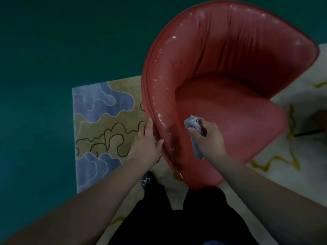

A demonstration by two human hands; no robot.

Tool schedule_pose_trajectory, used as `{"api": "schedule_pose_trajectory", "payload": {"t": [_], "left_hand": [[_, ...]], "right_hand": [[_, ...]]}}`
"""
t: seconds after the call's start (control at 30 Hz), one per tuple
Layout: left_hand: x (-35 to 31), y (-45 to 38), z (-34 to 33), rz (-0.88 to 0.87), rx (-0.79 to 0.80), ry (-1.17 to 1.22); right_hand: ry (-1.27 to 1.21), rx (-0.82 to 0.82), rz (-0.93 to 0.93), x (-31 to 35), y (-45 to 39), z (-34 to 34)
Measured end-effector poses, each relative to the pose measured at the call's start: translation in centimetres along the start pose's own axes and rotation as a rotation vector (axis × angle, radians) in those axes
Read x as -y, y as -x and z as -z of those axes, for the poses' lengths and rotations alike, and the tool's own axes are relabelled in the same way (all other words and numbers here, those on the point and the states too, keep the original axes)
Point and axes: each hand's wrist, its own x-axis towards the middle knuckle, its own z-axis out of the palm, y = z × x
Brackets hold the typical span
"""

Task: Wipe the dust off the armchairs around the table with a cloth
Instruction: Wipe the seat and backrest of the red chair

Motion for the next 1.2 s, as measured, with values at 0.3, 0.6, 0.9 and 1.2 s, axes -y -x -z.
{"api": "schedule_pose_trajectory", "payload": {"t": [0.3, 0.6, 0.9, 1.2], "left_hand": [[2.1, -1.9, -1.1, 0.033, 0.079, 0.221], [2.6, -3.0, -1.3, -0.005, 0.018, 0.375], [2.2, -4.2, -0.7, 0.062, 0.053, 0.490], [1.9, -4.7, -0.1, 0.115, 0.061, 0.552]], "right_hand": [[-0.102, -0.070, -0.056, -2.0, 3.5, -2.5], [-0.060, -0.053, 0.186, -3.6, 4.9, -7.4], [0.004, -0.092, 0.331, -2.9, 4.6, -8.6], [-0.015, -0.043, 0.337, -4.6, 6.0, -7.7]]}}
